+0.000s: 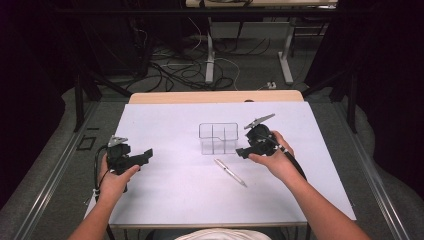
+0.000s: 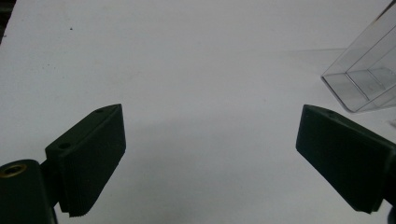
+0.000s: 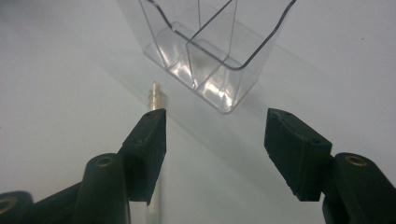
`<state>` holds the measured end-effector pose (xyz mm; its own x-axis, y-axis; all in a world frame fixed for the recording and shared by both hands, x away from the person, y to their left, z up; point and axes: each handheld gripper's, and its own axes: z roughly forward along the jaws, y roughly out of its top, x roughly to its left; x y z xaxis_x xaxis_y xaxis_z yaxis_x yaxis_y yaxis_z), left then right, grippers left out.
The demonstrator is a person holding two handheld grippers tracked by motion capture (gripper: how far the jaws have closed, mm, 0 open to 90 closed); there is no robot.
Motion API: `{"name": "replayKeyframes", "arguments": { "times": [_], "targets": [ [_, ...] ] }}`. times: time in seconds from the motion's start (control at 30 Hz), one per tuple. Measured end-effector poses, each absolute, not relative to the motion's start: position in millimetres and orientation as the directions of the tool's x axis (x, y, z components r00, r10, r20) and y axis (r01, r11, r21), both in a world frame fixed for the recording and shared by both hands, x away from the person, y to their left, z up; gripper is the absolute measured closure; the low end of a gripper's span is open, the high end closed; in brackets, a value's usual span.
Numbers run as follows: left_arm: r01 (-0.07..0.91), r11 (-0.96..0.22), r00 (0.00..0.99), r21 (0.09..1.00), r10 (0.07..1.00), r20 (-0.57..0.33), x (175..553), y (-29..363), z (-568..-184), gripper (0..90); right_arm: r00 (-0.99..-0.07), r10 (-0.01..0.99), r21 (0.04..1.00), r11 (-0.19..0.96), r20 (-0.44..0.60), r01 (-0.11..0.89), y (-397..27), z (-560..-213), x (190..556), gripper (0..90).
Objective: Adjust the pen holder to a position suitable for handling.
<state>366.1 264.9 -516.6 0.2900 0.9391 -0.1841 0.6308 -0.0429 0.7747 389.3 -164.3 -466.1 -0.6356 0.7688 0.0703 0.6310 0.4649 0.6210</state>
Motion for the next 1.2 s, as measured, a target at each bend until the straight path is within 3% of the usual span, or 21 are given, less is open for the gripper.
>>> {"name": "replayKeyframes", "arguments": {
  "times": [0.4,0.83,1.2],
  "targets": [
    [0.634,-0.053,0.294,0.771,0.939,-0.178,365.9,265.2,-516.6,8.7,-0.683,0.726,0.565,0.532,0.078,0.630,-152.8,-490.8,376.7,50.2],
    [0.634,-0.049,0.292,0.772,0.939,-0.180,365.9,264.6,-516.7,8.7,-0.706,0.702,0.495,0.583,0.093,0.645,-139.5,-514.2,366.2,68.0],
    [0.631,-0.055,0.296,0.774,0.939,-0.174,365.9,264.4,-516.8,8.7,-0.721,0.687,0.445,0.618,0.095,0.648,-135.5,-522.4,365.6,71.6]
  ]
}}
